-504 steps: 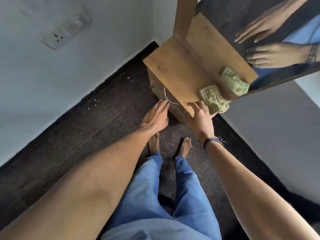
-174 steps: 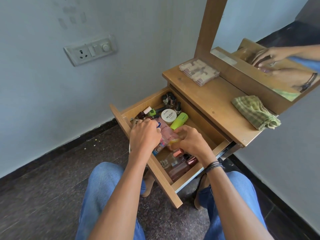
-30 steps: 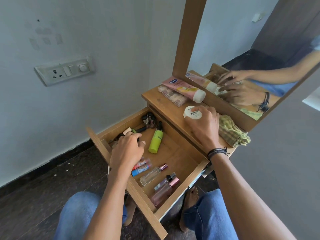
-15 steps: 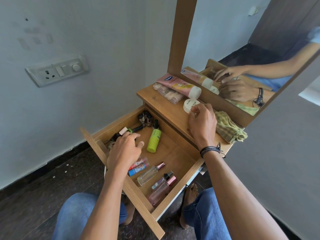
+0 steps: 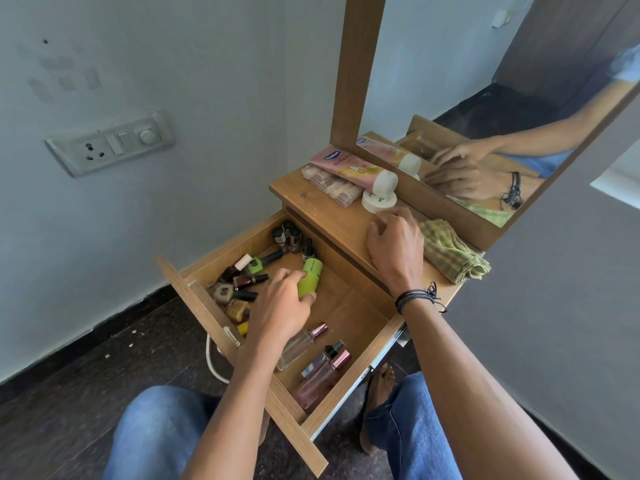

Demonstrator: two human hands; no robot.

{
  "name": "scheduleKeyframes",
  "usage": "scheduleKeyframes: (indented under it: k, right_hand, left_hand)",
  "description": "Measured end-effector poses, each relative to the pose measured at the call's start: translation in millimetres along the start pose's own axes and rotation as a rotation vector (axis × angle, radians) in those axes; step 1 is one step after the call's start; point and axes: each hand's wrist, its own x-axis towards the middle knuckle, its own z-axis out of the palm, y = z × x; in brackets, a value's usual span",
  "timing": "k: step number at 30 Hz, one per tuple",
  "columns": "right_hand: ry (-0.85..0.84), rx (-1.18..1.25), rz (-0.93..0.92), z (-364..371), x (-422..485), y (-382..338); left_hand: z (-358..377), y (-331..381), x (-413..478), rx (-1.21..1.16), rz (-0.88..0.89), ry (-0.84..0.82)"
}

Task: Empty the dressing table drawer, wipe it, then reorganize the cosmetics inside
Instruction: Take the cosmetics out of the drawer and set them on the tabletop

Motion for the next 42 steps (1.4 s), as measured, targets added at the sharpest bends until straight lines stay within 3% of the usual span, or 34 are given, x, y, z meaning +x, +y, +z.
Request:
scheduleKeyframes:
  k: [18,24,31,42]
  right_hand:
    - [0.01,0.03,0.048,-2,0,-2]
    - [0.075,-0.005,-0.077,-2,-6,-6]
    - [0.085,-0.021,-0.157,-1,-7,-5]
    - [0.081,-0.03,-0.269,0,-11,-5]
  left_hand:
    - [12,-6,0,0.148,-0.066,-0.212]
    - [13,-7,1,0.214,-0.042,-0.207]
    - [9,-7,1,0.164,-0.017,-0.099]
    - [0,-1,-4,-0.007,0.08,0.268]
